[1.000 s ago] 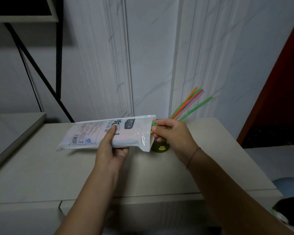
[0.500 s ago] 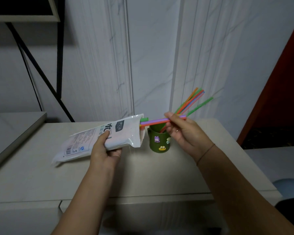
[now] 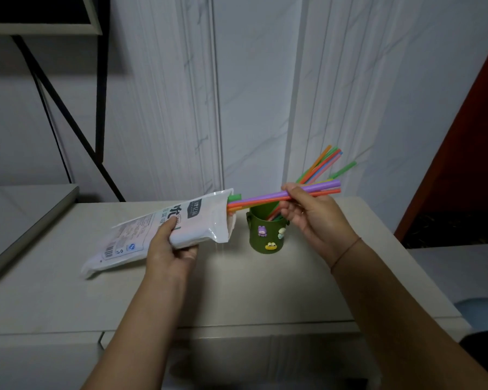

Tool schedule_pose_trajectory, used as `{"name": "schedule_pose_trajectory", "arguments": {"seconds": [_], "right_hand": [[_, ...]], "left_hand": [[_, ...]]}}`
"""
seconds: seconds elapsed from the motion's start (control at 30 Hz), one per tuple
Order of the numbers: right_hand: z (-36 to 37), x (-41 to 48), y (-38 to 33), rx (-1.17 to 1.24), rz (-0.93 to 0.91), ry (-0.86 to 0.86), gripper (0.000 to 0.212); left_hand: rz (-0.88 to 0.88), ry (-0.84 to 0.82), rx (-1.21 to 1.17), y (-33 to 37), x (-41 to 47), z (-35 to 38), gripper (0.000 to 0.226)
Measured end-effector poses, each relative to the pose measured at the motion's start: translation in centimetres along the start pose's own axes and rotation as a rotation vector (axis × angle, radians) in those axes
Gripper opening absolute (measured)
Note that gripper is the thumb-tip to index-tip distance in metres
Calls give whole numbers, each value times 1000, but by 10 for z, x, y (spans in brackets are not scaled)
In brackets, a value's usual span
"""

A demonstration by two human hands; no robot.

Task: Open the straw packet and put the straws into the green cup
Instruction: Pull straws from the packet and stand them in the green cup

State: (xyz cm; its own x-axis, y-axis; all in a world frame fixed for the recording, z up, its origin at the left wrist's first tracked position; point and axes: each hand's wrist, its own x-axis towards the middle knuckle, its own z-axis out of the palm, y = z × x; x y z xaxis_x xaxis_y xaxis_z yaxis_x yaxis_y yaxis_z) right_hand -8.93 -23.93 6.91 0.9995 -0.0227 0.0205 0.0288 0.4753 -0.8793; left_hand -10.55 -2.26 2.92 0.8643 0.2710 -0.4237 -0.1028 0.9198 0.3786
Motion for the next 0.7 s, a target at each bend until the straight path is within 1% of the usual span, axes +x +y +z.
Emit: {"name": "schedule_pose_trajectory", "arguments": {"seconds": [0.07,0.13,0.33,0.53,0.7], "right_hand": [[5,-3,7,-9,22,-51,6],[10,-6,12,-1,27,-67,7],[6,-4,-1,7,-28,51,11],[-16,1,-23,-4,-27,89,13],[-31,6,-38,-32,-66,128,15]], "left_hand": [[-7,-1,17,-6,-1,1,53],[-17,1,29,-10,-3,3,52],[10,33,17,-1,0,1,49],[38,70,0,11,5,-3,47],[35,84,15,13,6,-3,46]]}}
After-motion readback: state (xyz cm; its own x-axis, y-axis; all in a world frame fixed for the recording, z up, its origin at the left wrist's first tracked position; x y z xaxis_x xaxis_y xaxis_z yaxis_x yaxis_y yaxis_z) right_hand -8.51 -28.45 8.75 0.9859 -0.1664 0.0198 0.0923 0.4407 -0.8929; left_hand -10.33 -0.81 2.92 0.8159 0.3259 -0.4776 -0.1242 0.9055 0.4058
